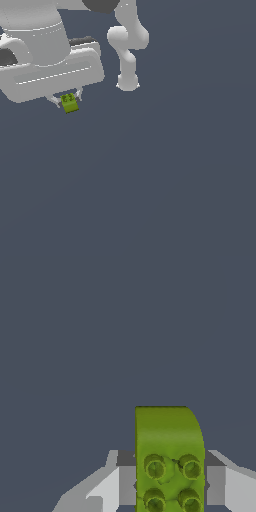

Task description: Pick up the object and move it to a goal position.

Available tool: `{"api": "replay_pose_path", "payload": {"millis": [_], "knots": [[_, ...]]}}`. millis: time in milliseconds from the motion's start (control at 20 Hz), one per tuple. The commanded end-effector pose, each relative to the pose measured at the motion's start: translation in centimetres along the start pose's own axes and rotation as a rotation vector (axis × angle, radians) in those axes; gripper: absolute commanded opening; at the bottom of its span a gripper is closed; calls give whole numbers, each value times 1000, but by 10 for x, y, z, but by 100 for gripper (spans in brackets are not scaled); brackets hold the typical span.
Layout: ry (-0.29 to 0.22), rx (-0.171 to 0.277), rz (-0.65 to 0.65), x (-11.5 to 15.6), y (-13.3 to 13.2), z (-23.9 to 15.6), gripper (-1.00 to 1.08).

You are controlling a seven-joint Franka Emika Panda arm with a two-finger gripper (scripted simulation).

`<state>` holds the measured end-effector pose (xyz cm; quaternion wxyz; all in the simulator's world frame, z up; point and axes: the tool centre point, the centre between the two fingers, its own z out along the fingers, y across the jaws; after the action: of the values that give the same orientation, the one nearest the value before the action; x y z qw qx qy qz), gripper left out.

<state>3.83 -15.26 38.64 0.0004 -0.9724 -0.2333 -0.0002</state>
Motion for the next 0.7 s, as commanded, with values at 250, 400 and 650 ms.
{"api": "replay_pose_path", "payload": {"millis": [250, 400, 650], "knots": [[0, 0, 0, 3, 22, -32, -100], [-1, -1, 0, 4, 29, -42, -100], [-1, -1, 0, 6, 39, -56, -100]]}}
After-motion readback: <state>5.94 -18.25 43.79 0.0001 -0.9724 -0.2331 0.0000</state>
